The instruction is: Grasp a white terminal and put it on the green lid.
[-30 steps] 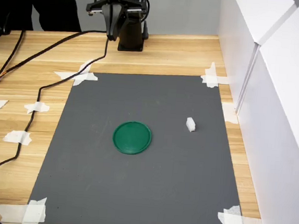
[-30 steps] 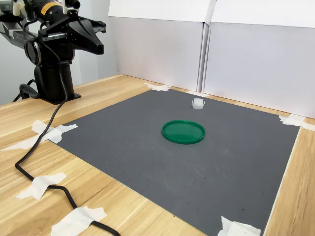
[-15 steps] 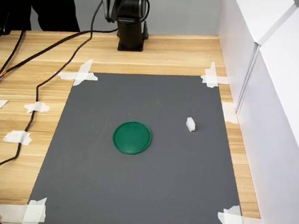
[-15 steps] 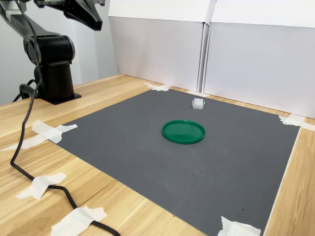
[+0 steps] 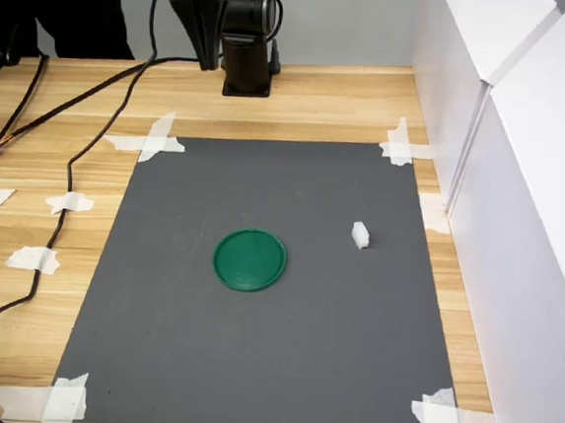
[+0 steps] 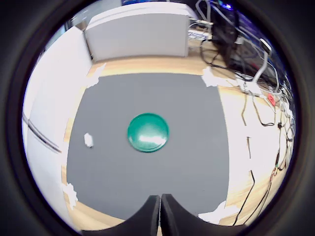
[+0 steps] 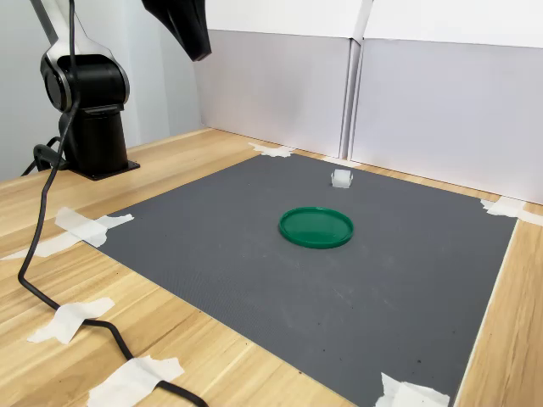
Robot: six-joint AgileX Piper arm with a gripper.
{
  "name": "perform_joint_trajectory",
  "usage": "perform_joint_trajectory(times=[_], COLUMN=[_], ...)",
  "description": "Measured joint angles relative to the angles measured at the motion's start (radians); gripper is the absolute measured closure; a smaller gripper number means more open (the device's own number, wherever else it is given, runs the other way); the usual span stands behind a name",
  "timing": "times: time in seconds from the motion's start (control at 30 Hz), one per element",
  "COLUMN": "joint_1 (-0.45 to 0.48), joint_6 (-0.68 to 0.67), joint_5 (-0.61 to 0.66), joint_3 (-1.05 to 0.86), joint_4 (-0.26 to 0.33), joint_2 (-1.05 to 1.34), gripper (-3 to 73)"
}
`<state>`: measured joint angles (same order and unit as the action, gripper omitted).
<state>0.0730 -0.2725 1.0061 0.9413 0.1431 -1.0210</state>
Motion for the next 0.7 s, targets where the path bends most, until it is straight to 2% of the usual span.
perform_joint_trajectory(times=[0.1,0.2,0.3,0.4,0.47,0.53,0.7], joint_1=[0.000,0.000,0.000,0.000,0.000,0.000,-0.003], joint_6=[-0.055,-0.089,-0.101,-0.077,-0.060,-0.052,0.034], joint_5=[0.059,0.094,0.105,0.104,0.103,0.100,0.091], joint_3=[0.056,0.094,0.122,0.140,0.145,0.148,0.158], joint_4=[0.004,-0.015,-0.028,-0.031,-0.035,-0.041,-0.050], joint_2=[-0.085,-0.149,-0.195,-0.224,-0.238,-0.254,-0.289], gripper=[65.4,53.9,37.4,16.1,5.7,0.6,-2.0])
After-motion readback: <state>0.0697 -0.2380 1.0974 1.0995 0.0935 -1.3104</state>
